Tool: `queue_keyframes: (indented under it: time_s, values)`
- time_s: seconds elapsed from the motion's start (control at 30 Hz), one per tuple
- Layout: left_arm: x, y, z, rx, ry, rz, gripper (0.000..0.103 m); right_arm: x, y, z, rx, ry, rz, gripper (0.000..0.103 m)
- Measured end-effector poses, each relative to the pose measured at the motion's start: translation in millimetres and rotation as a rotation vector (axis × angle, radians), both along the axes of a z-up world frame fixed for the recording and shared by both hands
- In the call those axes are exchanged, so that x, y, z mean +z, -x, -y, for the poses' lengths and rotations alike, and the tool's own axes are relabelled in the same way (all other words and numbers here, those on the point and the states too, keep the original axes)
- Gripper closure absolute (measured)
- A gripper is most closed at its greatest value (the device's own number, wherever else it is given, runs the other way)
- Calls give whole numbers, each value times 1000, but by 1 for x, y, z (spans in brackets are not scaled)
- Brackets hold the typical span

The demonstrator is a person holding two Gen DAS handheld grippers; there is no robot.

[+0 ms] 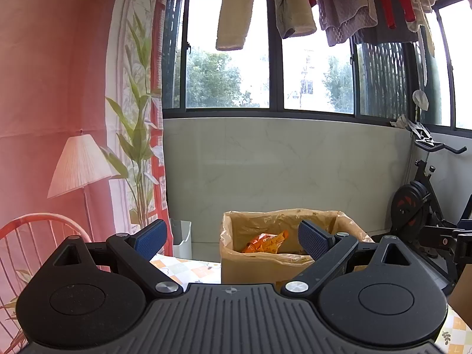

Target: Organize snacks

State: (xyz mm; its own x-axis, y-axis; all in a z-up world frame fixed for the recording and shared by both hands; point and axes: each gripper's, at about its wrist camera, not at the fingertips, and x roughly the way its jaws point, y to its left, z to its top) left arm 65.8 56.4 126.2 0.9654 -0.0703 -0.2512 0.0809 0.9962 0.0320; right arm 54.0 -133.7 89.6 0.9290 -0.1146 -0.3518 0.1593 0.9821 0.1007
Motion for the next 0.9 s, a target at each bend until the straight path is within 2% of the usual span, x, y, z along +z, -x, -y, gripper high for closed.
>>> queue_keyframes:
  time_s: [0.9]
  values:
    - [4,4,0,5,9,2,6,5,4,4,11,6,4,0]
